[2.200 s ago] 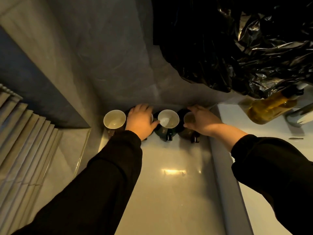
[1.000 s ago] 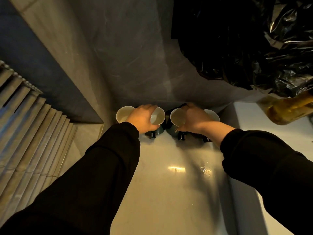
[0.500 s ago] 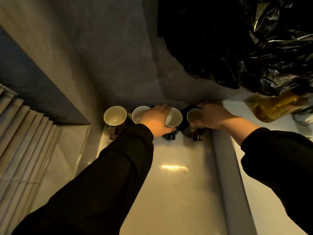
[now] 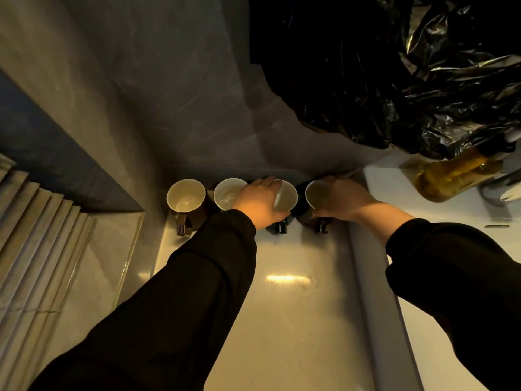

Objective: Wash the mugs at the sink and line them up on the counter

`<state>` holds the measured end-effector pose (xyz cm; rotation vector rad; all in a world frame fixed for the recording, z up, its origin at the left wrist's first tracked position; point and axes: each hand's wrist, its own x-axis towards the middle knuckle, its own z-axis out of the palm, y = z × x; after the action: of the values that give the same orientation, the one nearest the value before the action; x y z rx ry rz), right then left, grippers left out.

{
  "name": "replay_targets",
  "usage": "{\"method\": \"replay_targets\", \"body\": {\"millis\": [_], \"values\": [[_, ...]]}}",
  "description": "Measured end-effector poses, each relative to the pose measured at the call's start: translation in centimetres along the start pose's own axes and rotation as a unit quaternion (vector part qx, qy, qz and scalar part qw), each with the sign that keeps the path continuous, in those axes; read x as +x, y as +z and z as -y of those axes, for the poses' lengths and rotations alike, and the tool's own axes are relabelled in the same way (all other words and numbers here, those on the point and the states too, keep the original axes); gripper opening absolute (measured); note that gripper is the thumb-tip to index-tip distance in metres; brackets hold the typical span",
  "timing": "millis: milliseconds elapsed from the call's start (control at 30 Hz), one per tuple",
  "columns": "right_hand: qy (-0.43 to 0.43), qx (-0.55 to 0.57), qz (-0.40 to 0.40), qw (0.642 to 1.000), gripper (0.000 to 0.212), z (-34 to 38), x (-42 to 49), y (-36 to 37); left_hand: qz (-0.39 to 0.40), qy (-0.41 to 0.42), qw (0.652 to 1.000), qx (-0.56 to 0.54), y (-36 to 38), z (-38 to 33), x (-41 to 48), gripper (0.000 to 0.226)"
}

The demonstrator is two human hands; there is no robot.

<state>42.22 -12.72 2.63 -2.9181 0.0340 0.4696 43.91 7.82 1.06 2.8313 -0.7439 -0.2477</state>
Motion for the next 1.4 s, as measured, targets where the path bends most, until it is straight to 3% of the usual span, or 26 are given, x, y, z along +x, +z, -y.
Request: {"method": "replay_targets", "body": {"millis": [167,333,500,600,700,933,1400], "values": [[0.01,-0.001,0.028,1.0,0.09,0.6,-0.3,-0.3,-0.021,0.011,1.0,-0.001,-0.6,1.1,-0.8,0.072],[-0.091,-0.007,-0.072,0.993,0.071,6.0,-0.9,-0.6,-0.093,-0.076,0.993,0.017,-3.1,7.5,-4.5,0.061],[-0.164,0.002,-0.059,0.985,0.063,12.4,0.1,0.8,0.026,-0.17,0.983,0.06,-4.3,12.1,-6.8,0.072],[-0.156,0.007,-0.026,0.987,0.071,15.0,1.1,1.6,0.067,-0.174,0.98,0.075,-4.1,12.6,-6.8,0.076],[-0.133,0.014,0.001,0.991,0.079,16.0,1.9,1.9,0.059,-0.16,0.983,0.063,-4.0,12.9,-6.6,0.077],[-0.126,0.023,-0.003,0.992,0.074,15.9,2.8,2.3,0.035,-0.155,0.985,0.071,-4.0,13.0,-6.9,0.088],[-0.127,0.034,0.005,0.991,0.078,15.9,3.1,2.1,0.026,-0.169,0.983,0.06,-3.6,13.0,-6.8,0.08]]}}
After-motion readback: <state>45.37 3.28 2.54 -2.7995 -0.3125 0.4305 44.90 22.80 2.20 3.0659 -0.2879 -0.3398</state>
